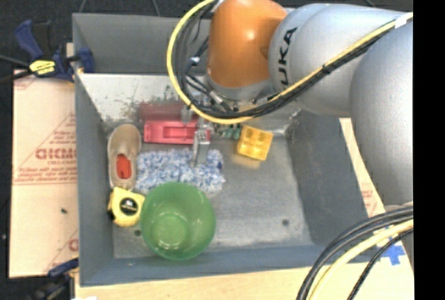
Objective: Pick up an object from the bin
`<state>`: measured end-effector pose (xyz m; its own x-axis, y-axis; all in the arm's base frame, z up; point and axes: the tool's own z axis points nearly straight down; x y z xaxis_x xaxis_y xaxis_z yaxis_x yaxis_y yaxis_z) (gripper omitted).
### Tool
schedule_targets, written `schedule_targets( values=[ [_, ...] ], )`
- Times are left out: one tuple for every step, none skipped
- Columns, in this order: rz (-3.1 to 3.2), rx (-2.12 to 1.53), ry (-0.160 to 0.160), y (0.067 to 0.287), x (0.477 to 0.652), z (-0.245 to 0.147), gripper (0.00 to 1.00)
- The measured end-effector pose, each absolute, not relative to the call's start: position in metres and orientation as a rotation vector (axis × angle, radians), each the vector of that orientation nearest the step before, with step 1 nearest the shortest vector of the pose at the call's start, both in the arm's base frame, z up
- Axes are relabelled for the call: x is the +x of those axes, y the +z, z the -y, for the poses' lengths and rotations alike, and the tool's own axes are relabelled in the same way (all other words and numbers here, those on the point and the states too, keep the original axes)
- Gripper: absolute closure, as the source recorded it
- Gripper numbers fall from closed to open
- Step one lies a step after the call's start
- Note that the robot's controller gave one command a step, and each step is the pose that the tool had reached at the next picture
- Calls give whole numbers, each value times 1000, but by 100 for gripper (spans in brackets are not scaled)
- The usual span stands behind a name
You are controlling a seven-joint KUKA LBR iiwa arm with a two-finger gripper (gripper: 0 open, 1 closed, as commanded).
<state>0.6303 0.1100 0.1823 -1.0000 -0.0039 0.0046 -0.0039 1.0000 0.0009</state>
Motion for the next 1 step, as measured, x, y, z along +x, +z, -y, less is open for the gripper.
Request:
schedule_targets(
  values=[
    [3146,1,-3,187,632,-109,0]
  ],
)
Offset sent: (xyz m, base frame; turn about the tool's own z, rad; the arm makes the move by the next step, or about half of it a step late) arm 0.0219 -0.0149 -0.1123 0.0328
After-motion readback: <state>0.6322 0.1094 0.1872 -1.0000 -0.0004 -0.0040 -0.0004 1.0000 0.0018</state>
